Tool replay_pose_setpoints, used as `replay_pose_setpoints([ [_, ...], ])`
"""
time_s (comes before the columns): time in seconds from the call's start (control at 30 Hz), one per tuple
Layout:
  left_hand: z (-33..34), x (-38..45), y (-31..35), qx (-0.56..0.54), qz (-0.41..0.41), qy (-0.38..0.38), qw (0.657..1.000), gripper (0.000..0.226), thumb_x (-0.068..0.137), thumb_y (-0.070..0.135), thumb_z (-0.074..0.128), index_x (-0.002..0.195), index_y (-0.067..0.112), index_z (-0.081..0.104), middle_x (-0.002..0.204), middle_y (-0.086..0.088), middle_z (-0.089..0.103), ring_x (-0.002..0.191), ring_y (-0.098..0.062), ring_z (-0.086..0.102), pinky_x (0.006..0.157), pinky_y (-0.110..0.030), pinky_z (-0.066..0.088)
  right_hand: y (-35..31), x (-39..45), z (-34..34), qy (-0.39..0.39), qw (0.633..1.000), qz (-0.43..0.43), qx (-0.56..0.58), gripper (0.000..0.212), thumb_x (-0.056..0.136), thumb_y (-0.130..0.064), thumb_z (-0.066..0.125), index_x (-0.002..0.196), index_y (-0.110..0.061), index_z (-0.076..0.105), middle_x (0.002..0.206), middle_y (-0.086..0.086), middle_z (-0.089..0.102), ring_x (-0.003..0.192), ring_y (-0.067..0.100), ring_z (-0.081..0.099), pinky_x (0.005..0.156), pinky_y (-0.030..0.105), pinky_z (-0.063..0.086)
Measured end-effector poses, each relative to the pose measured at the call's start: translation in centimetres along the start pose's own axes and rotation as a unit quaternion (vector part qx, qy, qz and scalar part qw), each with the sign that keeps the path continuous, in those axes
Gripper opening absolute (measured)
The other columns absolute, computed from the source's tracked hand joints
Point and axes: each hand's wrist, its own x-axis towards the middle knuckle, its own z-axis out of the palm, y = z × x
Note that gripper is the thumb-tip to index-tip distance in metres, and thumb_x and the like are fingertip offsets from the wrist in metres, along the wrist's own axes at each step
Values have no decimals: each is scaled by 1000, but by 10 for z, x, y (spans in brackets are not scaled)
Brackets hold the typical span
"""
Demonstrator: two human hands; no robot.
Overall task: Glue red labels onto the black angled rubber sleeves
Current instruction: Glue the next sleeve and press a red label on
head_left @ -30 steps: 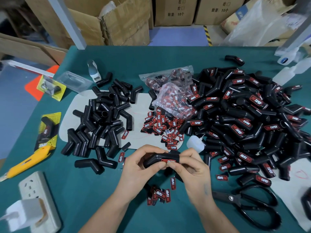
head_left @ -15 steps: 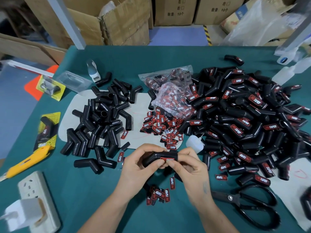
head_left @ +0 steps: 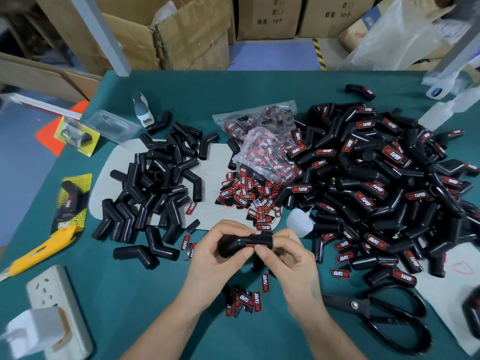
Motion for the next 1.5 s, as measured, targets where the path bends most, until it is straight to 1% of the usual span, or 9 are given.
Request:
replay_pose_setpoints([
  [0.17, 0, 0, -1, -4, -5, -5, 1000, 23, 87, 15, 78, 105, 28, 71, 107, -4, 70, 104, -23, 67, 94, -26, 52, 1, -1, 0, 2, 1000, 2, -2, 28, 76, -37, 83, 80, -10, 77, 85, 6, 56, 77, 19, 58, 75, 32, 49],
  [0.37, 0, 0, -5, -11, -13, 5, 1000, 22, 86, 15, 78, 103, 28, 72, 105, 0, 70, 103, -22, 68, 93, -26, 53, 1, -1, 0, -2, 1000, 4, 8, 25, 76, -36, 83, 80, -12, 78, 84, -2, 57, 76, 11, 59, 75, 23, 50],
  [0.73, 0, -1, -8, -60, -44, 5, 997, 21, 86, 14, 80, 101, 25, 71, 103, 2, 71, 101, -17, 68, 91, -24, 53, 7, 0, -1, 0, 999, 35, 33, 35, 76, -35, 83, 78, -3, 69, 83, 2, 52, 75, 15, 53, 75, 24, 48],
  [0.9, 0, -1, -8, -62, -48, 4, 997, 20, 86, 14, 80, 101, 26, 72, 103, 5, 72, 100, -14, 68, 90, -22, 53, 7, 1, -2, -2, 999, 45, 25, 35, 77, -36, 82, 78, -4, 68, 87, 17, 50, 75, 16, 52, 75, 26, 47],
  [1.07, 0, -1, -7, -57, -48, 7, 997, 20, 86, 13, 79, 100, 26, 71, 102, 4, 72, 99, -14, 68, 89, -22, 52, 5, 0, -1, -1, 999, 41, 33, 42, 79, -35, 80, 78, 3, 65, 87, 23, 47, 73, 16, 51, 72, 25, 47],
  [1.13, 0, -1, -7, -54, -48, 10, 997, 19, 86, 14, 80, 100, 24, 70, 102, 3, 72, 100, -15, 68, 89, -23, 53, 6, 0, -1, 2, 999, 40, 27, 46, 79, -38, 79, 78, 5, 63, 87, 23, 47, 74, 20, 50, 73, 29, 44],
  [1.23, 0, -1, -8, -49, -50, 15, 997, 19, 85, 16, 81, 99, 23, 70, 102, 3, 72, 100, -15, 69, 90, -23, 53, 6, 0, -1, 1, 999, 37, 27, 47, 81, -39, 79, 77, 5, 63, 84, 23, 46, 72, 19, 50, 71, 26, 45],
  [1.37, 2, -2, -6, -38, -44, 12, 998, 20, 86, 16, 79, 100, 27, 71, 102, 5, 72, 100, -13, 69, 89, -21, 53, 7, 0, -2, -5, 999, 35, 21, 38, 84, -39, 78, 74, -5, 66, 81, 18, 46, 72, 19, 50, 71, 26, 45],
  [1.5, 3, -3, -6, 59, 19, 10, 998, 14, 92, 17, 73, 102, 26, 69, 107, 5, 68, 107, -19, 66, 95, -25, 50, 6, 1, -3, -4, 999, 35, 14, 31, 88, -40, 76, 73, -14, 69, 78, 6, 49, 73, 19, 50, 73, 28, 45],
])
